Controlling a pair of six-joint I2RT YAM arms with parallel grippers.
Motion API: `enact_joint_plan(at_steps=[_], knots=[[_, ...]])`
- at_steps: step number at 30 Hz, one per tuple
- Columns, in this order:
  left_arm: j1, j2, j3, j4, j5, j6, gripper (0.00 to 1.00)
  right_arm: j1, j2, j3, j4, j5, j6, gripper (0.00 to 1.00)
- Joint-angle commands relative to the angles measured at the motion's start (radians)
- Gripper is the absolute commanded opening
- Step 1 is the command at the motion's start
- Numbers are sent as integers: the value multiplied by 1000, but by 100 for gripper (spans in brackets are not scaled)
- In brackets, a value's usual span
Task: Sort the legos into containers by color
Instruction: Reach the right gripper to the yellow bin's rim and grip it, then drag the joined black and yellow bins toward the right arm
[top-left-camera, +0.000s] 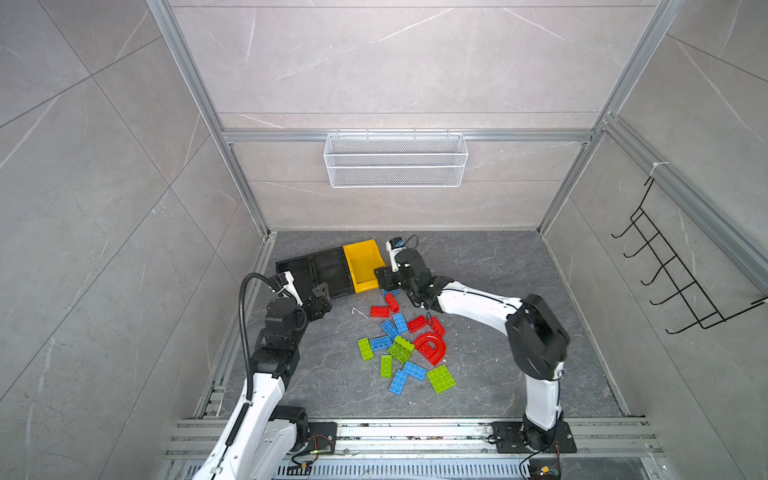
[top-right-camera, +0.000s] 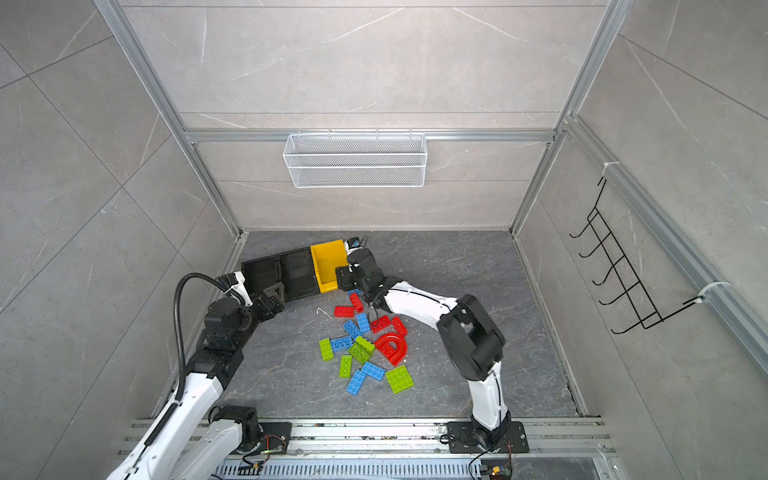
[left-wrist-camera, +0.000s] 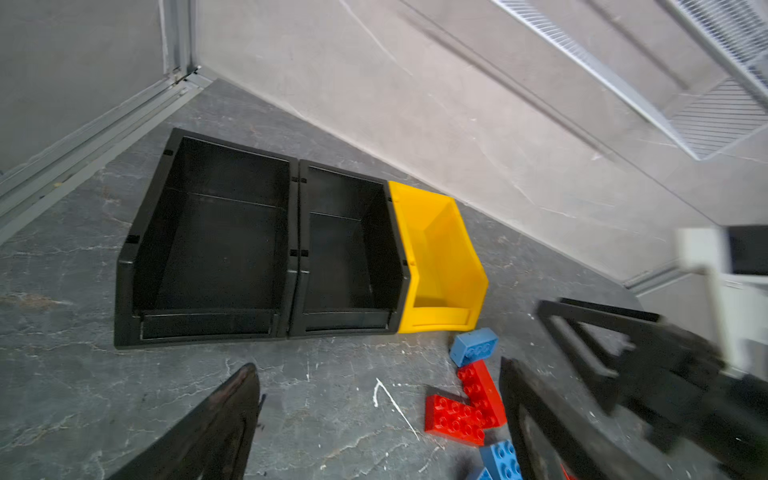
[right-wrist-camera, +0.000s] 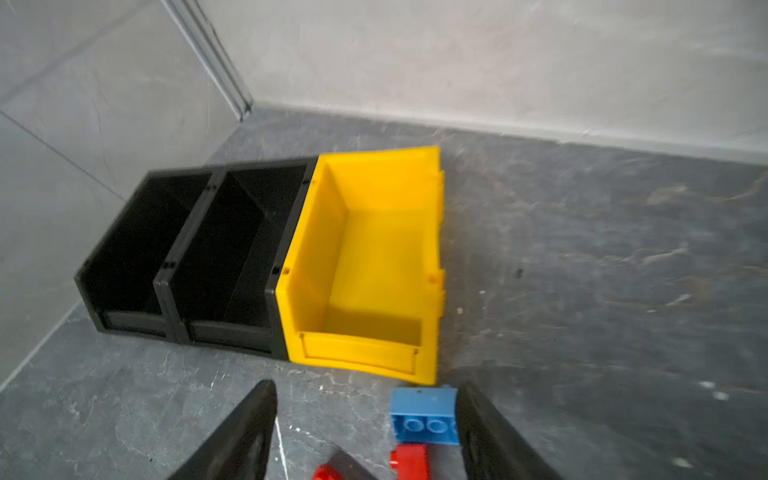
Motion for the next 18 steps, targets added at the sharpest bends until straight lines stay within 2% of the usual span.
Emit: enact_joint_plan(at_steps=[1, 12, 18], knots=[[-6, -42, -34, 25, -58, -6, 92, 27, 110, 164, -101, 28, 36, 68], [-9, -93, -63, 17, -93, 8, 93, 91, 459, 687, -382, 117, 43, 66], [-9, -139, -78, 7, -113, 12, 93, 95, 676, 1025, -588, 148, 75, 65]])
